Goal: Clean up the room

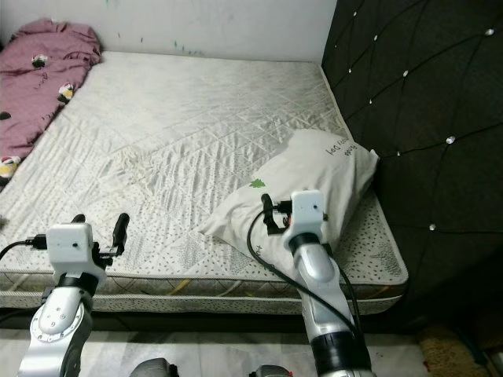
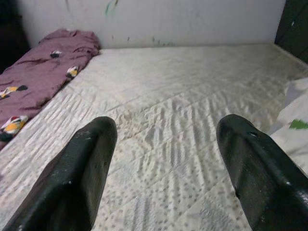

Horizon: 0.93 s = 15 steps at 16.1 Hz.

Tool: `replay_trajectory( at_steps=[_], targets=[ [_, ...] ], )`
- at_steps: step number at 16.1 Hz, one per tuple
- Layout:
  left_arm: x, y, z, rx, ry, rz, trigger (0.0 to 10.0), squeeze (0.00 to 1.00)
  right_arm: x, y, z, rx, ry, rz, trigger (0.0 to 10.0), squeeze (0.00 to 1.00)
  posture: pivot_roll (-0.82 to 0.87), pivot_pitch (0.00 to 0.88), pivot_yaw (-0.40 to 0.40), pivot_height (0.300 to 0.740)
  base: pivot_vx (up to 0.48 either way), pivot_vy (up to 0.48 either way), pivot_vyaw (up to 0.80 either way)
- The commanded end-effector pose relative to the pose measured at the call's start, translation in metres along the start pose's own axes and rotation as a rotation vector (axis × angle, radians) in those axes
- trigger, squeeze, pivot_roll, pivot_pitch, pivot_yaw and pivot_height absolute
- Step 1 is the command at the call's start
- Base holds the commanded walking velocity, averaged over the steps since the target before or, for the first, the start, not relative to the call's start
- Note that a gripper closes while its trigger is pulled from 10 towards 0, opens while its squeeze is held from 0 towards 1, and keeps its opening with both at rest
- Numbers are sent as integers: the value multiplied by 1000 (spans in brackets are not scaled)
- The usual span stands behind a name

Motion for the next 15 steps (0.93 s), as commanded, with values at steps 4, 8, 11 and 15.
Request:
replay_trajectory(
  at_steps=[4,8,11,15],
  targets=[
    [17,-12,18,17,-78,-61,10000,0,15,-14,21,-22,-64,-74,10000,0,-17,0,-30,740,0,0,0],
    [15,-16,21,49,-84,-79,10000,0,-1,-19,17,-53,-60,-72,10000,0,-17,0,-21,740,0,0,-200],
    [12,-14,17,28,-61,-47,10000,0,-6,-13,14,-30,-45,-59,10000,0,-19,0,-19,740,0,0,-800],
    [13,-19,20,33,-55,-91,10000,0,-7,-16,12,-22,-33,-69,10000,0,-24,0,-1,740,0,0,-400]
  ],
)
Point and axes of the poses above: a point about 5 cm out from each wrist's last joint towards the gripper, its own x axis pointing out of the wrist towards the gripper, its own z axis along the axis of the wrist's last joint, y = z × x, the point moved 1 cm from there along x, pointing out of the wrist towards the gripper, and after that the axes turned 5 degrees about -x, right-handed, at the moved point
